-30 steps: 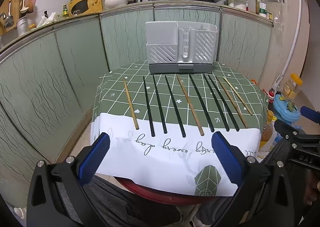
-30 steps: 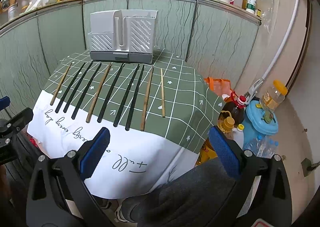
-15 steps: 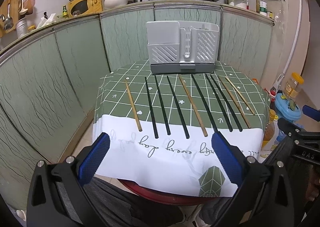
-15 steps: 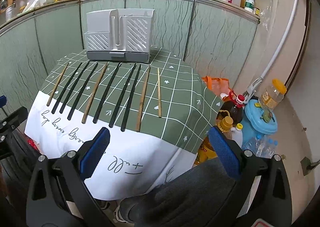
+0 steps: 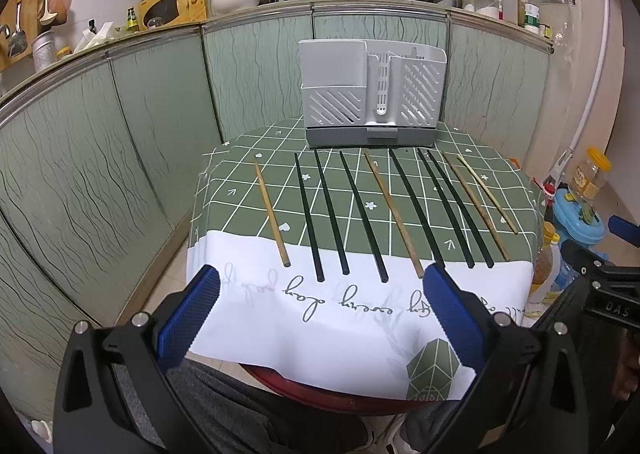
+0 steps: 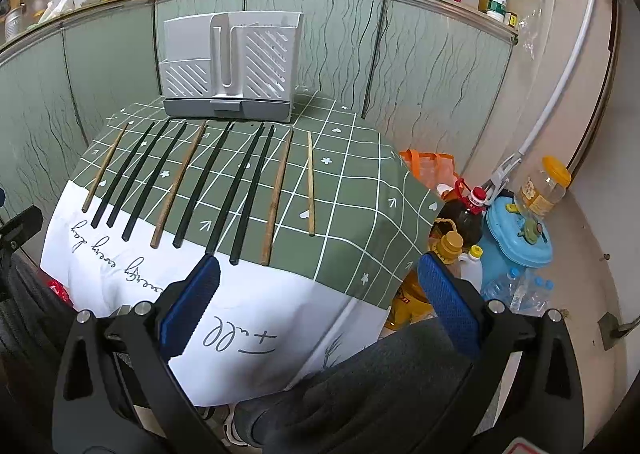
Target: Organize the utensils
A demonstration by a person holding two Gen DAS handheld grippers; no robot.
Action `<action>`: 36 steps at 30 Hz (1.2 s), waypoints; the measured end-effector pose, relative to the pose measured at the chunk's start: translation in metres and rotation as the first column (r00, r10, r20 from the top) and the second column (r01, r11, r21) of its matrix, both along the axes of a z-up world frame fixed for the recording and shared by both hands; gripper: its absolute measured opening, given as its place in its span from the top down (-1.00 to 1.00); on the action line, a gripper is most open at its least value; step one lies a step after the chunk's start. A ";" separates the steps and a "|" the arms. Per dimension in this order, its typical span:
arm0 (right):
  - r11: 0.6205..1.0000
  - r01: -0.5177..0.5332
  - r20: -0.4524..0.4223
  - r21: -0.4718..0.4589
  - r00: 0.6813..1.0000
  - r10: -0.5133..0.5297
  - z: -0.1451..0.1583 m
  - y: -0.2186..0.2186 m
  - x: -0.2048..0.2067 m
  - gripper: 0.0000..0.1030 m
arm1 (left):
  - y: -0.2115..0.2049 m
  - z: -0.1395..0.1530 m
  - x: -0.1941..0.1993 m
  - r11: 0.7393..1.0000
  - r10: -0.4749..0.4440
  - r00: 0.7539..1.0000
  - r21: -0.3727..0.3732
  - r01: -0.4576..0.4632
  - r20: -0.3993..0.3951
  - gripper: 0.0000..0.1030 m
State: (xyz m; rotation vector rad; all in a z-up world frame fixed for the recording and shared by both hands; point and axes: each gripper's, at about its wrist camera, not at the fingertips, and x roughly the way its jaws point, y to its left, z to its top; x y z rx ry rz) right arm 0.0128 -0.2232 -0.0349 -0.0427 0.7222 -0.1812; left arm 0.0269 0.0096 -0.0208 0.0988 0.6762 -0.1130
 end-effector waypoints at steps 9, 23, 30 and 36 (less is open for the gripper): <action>1.000 0.007 -0.008 0.004 1.000 -0.007 -0.006 -0.004 0.008 -0.84 | 0.006 -0.002 0.007 1.000 0.008 1.000 -0.002 -0.008 -0.006 -0.93; 1.000 -0.015 0.019 0.005 1.000 0.015 -0.011 -0.017 0.035 -0.84 | 0.026 -0.012 0.038 0.999 0.028 1.000 -0.018 -0.028 0.001 -0.93; 0.999 -0.032 0.035 0.028 0.999 0.031 -0.018 -0.027 0.057 -0.84 | 0.045 -0.022 0.061 0.999 0.038 0.999 -0.037 -0.037 0.015 -0.93; 0.999 -0.046 0.024 0.026 0.999 0.045 -0.030 -0.031 0.073 -0.84 | 0.052 -0.035 0.087 0.998 0.052 0.998 -0.045 -0.053 -0.021 -0.72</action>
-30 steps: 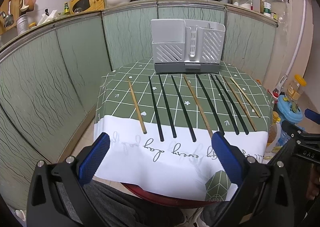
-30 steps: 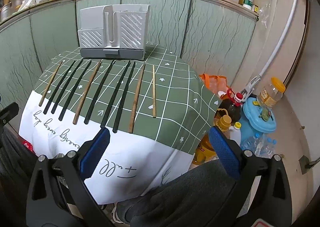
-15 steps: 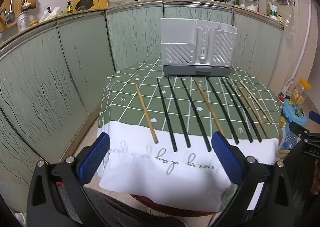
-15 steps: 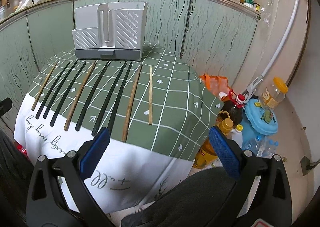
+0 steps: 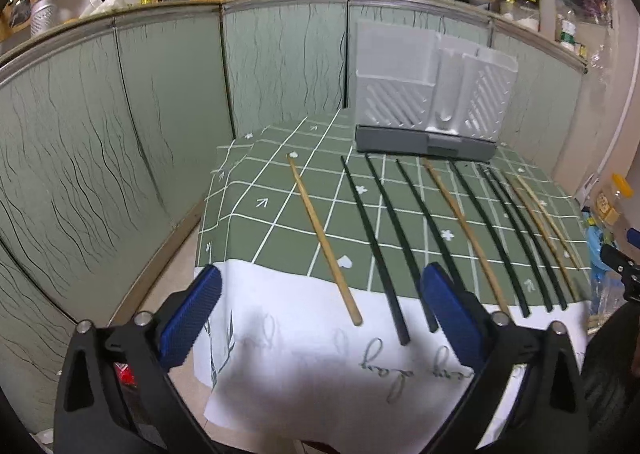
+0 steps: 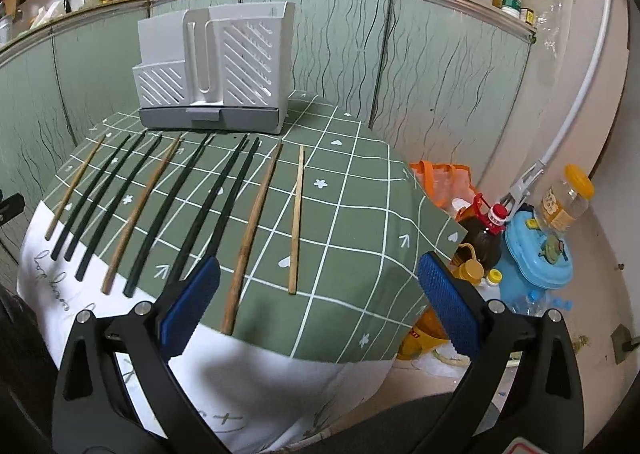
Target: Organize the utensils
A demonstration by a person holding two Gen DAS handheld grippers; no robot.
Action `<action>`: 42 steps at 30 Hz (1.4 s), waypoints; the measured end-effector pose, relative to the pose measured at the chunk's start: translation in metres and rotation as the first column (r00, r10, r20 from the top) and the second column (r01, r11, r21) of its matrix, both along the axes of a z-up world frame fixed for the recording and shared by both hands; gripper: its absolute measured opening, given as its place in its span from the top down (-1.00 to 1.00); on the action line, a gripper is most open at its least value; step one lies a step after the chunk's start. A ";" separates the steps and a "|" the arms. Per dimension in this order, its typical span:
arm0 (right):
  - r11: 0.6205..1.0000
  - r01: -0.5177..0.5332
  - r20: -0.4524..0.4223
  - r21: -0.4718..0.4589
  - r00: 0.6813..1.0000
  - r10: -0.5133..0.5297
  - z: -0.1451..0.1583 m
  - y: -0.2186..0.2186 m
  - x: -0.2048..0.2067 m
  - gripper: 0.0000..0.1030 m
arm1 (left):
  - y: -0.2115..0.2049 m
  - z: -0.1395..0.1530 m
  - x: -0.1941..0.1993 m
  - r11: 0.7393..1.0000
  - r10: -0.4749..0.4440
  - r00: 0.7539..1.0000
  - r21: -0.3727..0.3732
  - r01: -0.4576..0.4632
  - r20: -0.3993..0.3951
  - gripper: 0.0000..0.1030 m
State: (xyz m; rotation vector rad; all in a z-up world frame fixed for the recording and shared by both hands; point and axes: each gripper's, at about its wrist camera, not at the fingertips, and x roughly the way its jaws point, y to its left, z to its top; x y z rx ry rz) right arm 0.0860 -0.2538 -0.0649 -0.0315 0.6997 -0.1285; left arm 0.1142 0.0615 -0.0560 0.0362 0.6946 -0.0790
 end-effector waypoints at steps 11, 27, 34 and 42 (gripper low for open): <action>1.000 -0.004 -0.032 0.010 0.999 0.004 -0.014 -0.009 0.024 -0.84 | -0.019 -0.029 0.028 1.000 0.011 0.991 0.022 -0.008 -0.136 0.10; 0.999 -0.024 -0.045 0.049 0.999 0.027 -0.041 -0.026 0.034 -0.12 | -0.019 -0.047 0.035 0.998 0.069 0.991 0.006 -0.069 -0.113 0.69; 0.995 -0.087 -0.059 0.040 0.994 0.089 -0.046 -0.011 0.035 0.52 | -0.016 -0.049 0.032 0.996 0.086 0.991 0.010 -0.085 -0.099 0.83; 0.992 -0.105 -0.075 0.068 0.991 0.110 -0.047 -0.005 0.034 0.90 | -0.016 -0.052 0.030 0.997 0.072 0.992 -0.001 -0.072 -0.103 0.85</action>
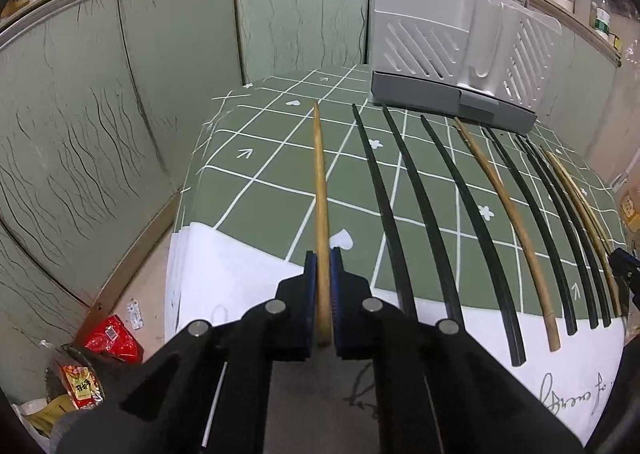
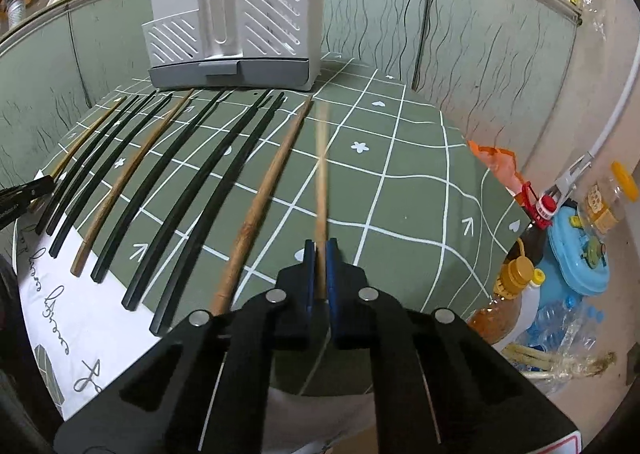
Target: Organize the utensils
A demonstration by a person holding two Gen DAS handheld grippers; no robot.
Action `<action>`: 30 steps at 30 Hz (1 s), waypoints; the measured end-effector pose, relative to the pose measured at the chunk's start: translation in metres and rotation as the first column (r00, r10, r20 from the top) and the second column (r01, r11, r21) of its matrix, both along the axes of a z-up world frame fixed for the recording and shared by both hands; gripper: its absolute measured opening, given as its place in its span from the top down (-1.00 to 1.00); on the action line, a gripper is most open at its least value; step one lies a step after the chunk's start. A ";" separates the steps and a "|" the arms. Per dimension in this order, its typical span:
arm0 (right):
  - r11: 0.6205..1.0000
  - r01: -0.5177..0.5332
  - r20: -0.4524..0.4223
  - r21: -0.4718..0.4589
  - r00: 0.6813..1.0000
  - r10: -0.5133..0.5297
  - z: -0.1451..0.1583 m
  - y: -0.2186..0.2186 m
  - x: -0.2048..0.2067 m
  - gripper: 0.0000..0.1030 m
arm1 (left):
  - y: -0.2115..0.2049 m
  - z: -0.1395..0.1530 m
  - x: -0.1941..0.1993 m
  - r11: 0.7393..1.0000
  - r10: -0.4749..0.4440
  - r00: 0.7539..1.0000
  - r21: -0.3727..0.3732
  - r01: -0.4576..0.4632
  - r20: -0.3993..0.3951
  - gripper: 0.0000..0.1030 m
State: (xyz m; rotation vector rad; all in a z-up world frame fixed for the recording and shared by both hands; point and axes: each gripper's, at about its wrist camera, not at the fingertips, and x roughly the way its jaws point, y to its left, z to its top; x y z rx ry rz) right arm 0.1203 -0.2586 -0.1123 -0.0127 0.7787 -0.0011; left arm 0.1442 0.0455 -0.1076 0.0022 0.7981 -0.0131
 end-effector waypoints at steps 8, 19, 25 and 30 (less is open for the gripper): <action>0.998 -0.003 0.018 0.060 1.000 0.002 0.016 -0.003 -0.012 0.90 | 0.004 0.014 -0.011 0.997 -0.051 0.999 -0.055 0.051 0.004 0.85; 0.997 0.004 0.041 0.075 0.999 -0.007 0.047 -0.007 -0.037 0.90 | 0.016 0.050 -0.044 0.994 -0.076 0.995 -0.078 0.081 0.068 0.84; 0.997 -0.002 0.051 0.083 0.999 -0.003 0.061 -0.009 -0.046 0.90 | 0.020 0.074 -0.059 0.992 -0.078 0.991 -0.091 0.088 0.111 0.84; 0.994 -0.002 0.056 0.106 0.998 -0.004 0.077 -0.012 -0.047 0.90 | 0.022 0.090 -0.062 0.991 -0.082 0.989 -0.092 0.094 0.127 0.84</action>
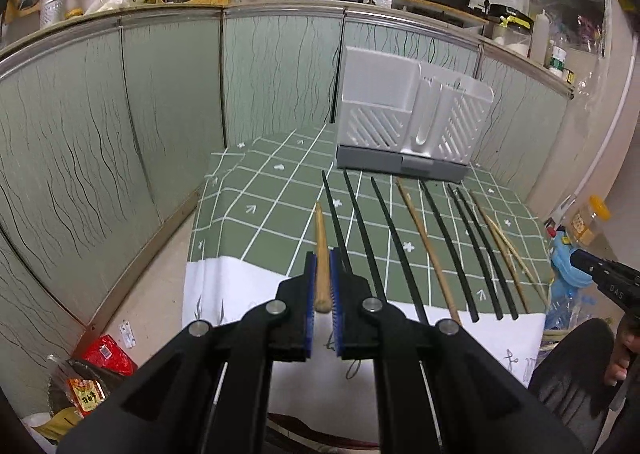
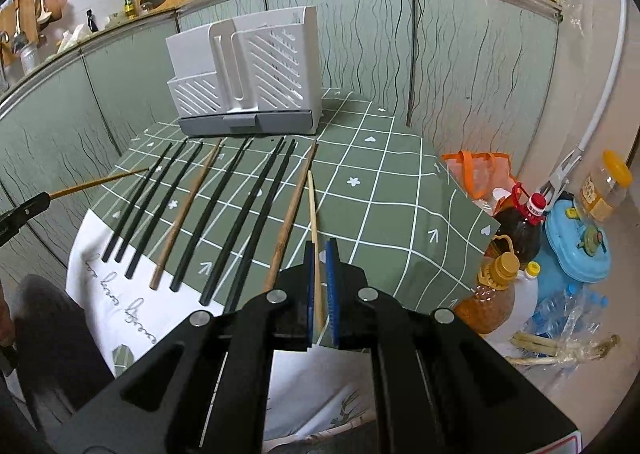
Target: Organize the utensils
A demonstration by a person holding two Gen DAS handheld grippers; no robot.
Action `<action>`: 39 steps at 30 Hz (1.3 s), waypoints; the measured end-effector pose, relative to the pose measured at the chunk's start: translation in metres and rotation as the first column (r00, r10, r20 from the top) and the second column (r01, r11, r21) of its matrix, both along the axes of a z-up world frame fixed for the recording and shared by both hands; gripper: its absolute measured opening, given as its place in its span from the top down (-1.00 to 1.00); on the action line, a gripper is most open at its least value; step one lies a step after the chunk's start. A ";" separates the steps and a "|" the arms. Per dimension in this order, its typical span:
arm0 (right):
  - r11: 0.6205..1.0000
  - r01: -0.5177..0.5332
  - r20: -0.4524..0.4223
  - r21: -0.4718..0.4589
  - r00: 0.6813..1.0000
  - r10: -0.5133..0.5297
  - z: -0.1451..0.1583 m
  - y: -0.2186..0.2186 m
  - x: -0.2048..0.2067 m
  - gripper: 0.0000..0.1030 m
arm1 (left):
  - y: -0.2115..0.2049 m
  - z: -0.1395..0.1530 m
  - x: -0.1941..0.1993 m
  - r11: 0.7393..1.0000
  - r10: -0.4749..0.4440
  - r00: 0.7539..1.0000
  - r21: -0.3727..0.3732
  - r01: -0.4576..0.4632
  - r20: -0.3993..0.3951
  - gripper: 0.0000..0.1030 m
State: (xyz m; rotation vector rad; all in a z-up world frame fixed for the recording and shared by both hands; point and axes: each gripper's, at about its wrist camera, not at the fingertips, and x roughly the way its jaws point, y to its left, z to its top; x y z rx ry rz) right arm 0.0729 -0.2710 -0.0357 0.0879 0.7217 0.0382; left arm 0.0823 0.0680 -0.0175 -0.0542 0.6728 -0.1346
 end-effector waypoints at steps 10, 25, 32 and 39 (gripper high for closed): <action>1.000 -0.022 -0.048 -0.016 0.999 0.021 -0.008 -0.002 0.010 0.83 | 0.005 0.015 0.003 1.000 -0.002 1.000 -0.008 0.002 0.008 0.85; 0.996 -0.072 -0.169 -0.057 0.984 0.062 -0.062 0.009 0.025 0.56 | -0.001 -0.023 0.012 1.000 -0.022 0.998 -0.013 0.021 -0.066 0.85; 0.994 -0.051 -0.161 -0.092 0.986 0.035 -0.067 0.013 0.026 0.76 | -0.006 -0.035 0.015 0.999 -0.033 0.996 -0.005 0.032 -0.082 0.85; 0.998 -0.043 -0.128 -0.042 0.991 0.037 -0.062 0.008 0.023 0.90 | -0.010 -0.035 0.015 0.999 -0.037 0.996 -0.001 0.037 -0.076 0.85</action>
